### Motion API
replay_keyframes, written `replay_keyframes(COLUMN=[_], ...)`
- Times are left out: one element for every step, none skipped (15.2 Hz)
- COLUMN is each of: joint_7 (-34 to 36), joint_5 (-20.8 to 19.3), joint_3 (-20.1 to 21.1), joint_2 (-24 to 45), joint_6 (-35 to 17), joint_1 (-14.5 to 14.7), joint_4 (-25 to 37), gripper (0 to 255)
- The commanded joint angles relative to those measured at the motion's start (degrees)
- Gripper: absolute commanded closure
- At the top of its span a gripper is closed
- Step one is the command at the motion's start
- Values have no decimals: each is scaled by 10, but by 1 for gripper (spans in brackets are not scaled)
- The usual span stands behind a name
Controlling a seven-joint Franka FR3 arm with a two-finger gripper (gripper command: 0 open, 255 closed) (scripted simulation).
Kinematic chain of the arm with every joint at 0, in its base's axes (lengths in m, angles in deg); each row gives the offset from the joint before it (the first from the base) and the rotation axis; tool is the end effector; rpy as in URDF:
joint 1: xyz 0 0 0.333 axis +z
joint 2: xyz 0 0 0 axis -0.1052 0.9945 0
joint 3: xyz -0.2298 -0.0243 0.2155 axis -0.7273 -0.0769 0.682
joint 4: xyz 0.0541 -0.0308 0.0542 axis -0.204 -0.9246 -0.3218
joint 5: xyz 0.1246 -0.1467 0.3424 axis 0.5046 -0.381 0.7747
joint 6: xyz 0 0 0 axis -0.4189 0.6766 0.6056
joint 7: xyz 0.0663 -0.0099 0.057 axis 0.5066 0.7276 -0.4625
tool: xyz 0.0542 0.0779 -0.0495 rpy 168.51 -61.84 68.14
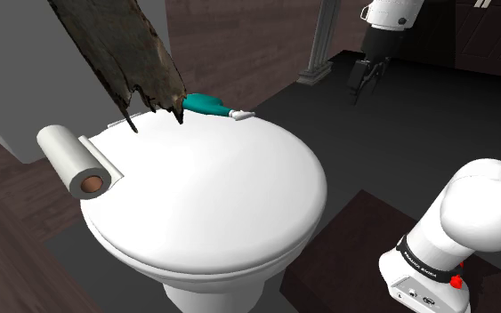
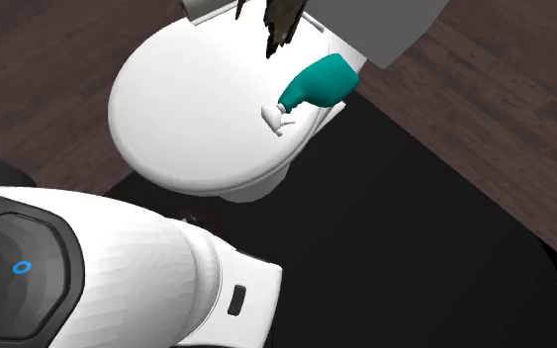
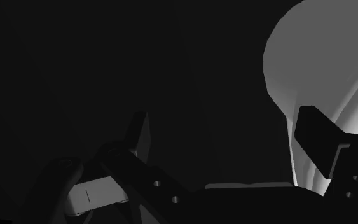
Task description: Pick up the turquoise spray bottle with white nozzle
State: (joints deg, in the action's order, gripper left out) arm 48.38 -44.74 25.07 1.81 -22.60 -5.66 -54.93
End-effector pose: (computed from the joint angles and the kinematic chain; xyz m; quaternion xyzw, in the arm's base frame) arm 0.3069 -0.0091 0.6004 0.9998 0.0036 0.0132 0.0116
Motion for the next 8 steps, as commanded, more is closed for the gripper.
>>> replay_keyframes(joint_7=[0,5,10,15,19,23,27,31], joint_5=[0,8,15,23,30,37,43,50], joint_3=[0,5,9,13,17,21,25,29], joint_2=[0,20,40,59,79,99,120,140], joint_6=[0,-7,-14,-21,-27,-33,-38,-43], joint_1=[0,4,8,12,16,19,23,26], joint_4=[0,10,20,31,43,55,68,82], gripper=[0,0,0,0,0,0,0,0])
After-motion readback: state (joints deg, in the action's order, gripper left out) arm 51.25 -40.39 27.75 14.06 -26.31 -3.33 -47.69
